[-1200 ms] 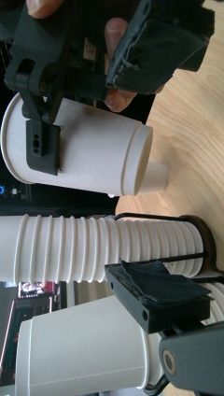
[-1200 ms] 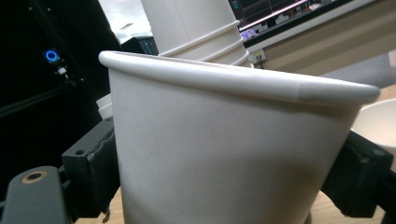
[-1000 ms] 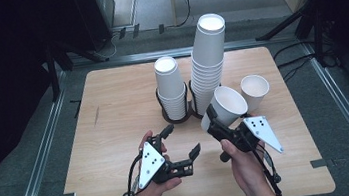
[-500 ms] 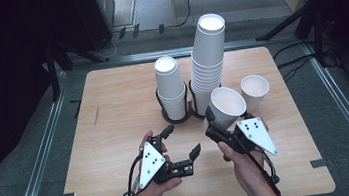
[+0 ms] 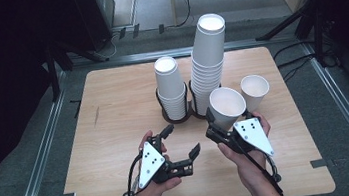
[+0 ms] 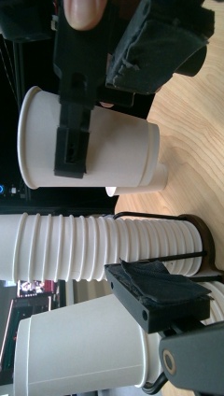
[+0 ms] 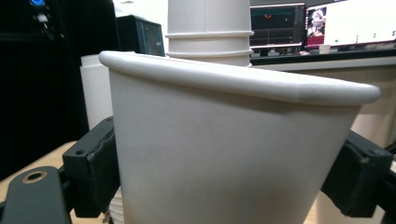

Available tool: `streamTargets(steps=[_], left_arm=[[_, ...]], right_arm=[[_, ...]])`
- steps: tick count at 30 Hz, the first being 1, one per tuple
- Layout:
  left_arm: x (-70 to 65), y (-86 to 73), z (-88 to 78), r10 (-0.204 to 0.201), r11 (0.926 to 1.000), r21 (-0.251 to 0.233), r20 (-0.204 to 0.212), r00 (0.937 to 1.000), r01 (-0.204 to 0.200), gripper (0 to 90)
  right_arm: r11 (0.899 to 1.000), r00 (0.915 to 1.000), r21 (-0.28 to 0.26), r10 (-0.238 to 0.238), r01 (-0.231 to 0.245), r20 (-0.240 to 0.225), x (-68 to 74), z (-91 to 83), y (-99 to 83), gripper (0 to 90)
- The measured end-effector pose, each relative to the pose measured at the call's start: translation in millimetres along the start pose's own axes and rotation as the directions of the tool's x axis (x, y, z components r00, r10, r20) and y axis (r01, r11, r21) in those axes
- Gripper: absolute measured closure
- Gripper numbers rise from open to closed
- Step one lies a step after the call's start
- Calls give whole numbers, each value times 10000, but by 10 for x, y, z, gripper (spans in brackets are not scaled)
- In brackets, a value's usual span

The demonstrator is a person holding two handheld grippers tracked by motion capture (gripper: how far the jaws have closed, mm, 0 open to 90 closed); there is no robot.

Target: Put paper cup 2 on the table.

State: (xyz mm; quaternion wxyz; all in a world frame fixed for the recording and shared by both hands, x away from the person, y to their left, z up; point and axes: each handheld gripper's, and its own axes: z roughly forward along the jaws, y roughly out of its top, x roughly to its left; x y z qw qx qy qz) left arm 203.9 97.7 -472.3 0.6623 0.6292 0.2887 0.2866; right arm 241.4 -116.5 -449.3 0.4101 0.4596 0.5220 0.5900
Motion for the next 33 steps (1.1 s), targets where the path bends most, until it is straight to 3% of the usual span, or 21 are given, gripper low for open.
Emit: streamTargets(steps=[8,33], left_arm=[[0,-7,6,-4,10000,46,-11,10000,4,99],[8,-20,11,-33,10000,85,-47,10000,34,99]], right_arm=[[9975,9975,76,-697,696,126,-54,6,-41,126],[9873,9865,747,-1460,1405,744,-409,111,-337,126]])
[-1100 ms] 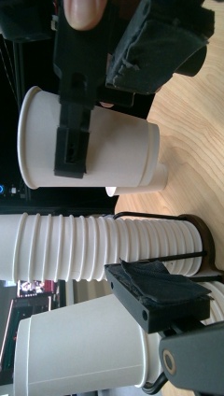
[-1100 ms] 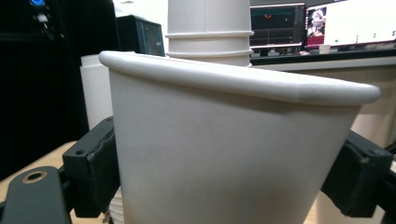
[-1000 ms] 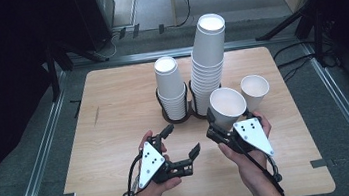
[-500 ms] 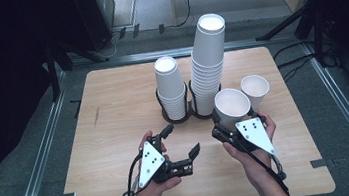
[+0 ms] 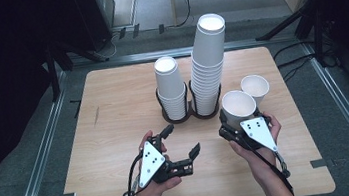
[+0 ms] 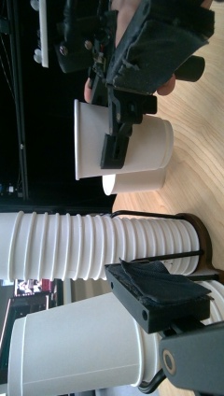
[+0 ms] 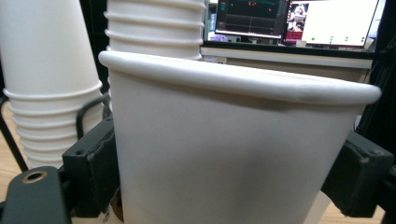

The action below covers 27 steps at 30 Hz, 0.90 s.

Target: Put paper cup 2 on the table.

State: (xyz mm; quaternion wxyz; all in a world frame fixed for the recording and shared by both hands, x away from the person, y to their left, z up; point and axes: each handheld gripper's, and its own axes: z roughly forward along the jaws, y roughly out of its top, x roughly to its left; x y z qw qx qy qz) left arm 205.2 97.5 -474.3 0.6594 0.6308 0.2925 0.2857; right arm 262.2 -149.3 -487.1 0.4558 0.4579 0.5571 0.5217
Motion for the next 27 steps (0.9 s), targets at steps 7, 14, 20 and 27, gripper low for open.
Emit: streamTargets(steps=[7,14,20,27], left_arm=[[1,-1,0,8,10000,13,-3,10000,-8,100],[1,0,-1,6,10000,19,-1,10000,-6,100],[14,-5,-2,-1,10000,41,-46,10000,1,100],[66,-47,4,12,9997,238,-279,9996,-5,100]], right_arm=[[9995,9999,287,-131,130,31,-39,71,-107,125],[9981,9992,480,-389,391,-60,-37,157,-198,125],[9966,9990,691,-444,446,-38,-38,234,-276,125],[9943,9980,854,-622,631,-138,-23,297,-350,125]])
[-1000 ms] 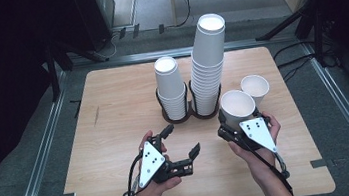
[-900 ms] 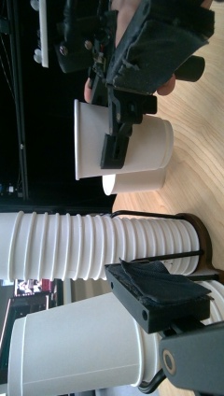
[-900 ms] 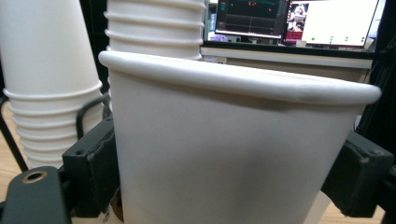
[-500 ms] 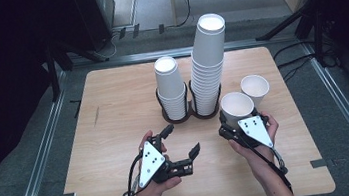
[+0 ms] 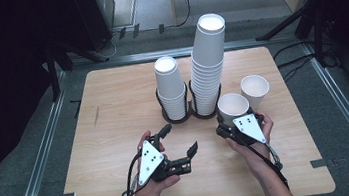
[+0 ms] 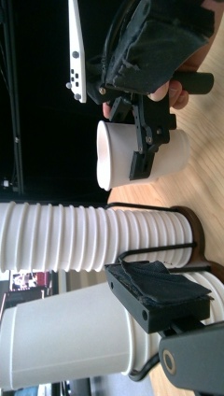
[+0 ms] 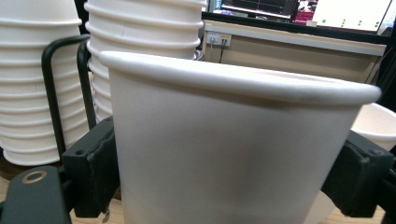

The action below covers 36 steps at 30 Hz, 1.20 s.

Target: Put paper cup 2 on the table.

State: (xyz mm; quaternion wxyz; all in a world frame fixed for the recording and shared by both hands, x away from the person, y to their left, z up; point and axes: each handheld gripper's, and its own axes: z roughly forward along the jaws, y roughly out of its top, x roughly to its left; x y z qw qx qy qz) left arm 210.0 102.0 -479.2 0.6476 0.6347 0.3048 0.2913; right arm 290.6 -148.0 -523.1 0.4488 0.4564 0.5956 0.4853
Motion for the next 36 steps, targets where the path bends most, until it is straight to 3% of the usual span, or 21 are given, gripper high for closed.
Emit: streamTargets(steps=[15,22,27,31,36], left_arm=[[249,-60,-95,-240,9989,388,-881,9958,275,100],[420,-121,-377,-265,9967,722,-1432,9893,371,100],[590,-186,-638,-560,9940,808,-2010,9780,735,100],[676,-212,-793,-550,9932,869,-2383,9696,777,100],[782,-273,-958,-580,9905,1028,-2923,9546,916,100]], right_arm=[[9980,9994,529,-335,335,-11,-39,143,-148,125],[9962,9987,716,-503,505,-48,-71,163,-178,125],[9950,9982,796,-593,596,-62,-61,169,-192,124],[9945,9981,839,-616,619,-65,-52,175,-200,125],[9944,9978,817,-658,664,-106,-57,165,-203,123]])
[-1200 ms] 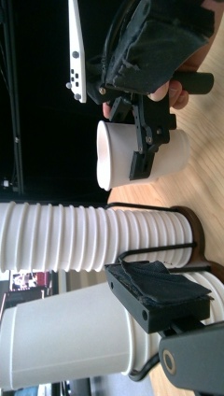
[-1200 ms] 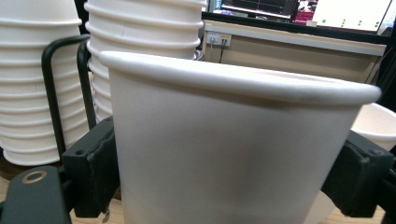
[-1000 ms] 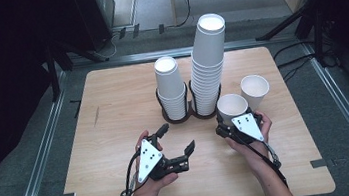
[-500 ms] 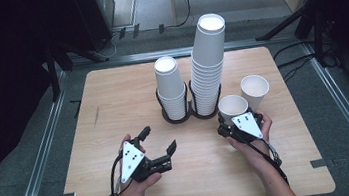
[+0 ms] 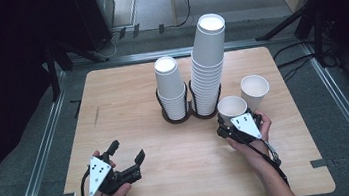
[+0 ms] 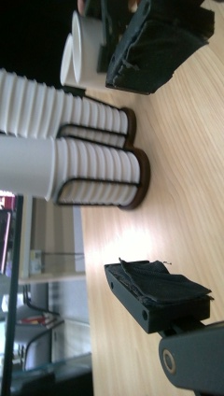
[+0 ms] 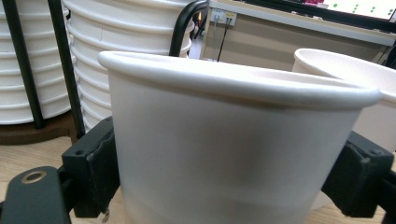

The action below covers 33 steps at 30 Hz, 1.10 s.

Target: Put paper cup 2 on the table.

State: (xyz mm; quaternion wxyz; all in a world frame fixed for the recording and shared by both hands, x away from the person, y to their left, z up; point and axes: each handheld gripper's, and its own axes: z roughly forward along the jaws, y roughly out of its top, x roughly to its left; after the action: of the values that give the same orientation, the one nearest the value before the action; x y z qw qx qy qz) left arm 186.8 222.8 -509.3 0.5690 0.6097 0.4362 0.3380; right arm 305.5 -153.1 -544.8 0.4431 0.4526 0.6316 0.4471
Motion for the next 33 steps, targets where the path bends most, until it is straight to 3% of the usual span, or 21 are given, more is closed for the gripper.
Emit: streamTargets(steps=[5,8,14,22,33], left_arm=[[90,-65,-86,-138,9998,159,-346,9993,144,100],[130,-112,-135,0,9995,316,-522,9986,17,100],[230,-165,-196,-236,9989,381,-894,9957,271,100],[272,-182,-215,-372,9985,360,-1051,9938,412,100],[291,-184,-227,-390,9986,324,-1118,9930,429,100]], right_arm=[[9999,9999,-40,-92,92,-94,-6,-30,-18,119],[9999,9999,-97,-83,82,-124,-13,-43,-30,117],[9999,9996,-102,23,-26,-279,-38,-65,-44,113],[9999,9987,-101,-78,73,-502,-35,-92,-51,108],[9999,9974,-9,167,-168,-704,-59,-106,-66,80]])
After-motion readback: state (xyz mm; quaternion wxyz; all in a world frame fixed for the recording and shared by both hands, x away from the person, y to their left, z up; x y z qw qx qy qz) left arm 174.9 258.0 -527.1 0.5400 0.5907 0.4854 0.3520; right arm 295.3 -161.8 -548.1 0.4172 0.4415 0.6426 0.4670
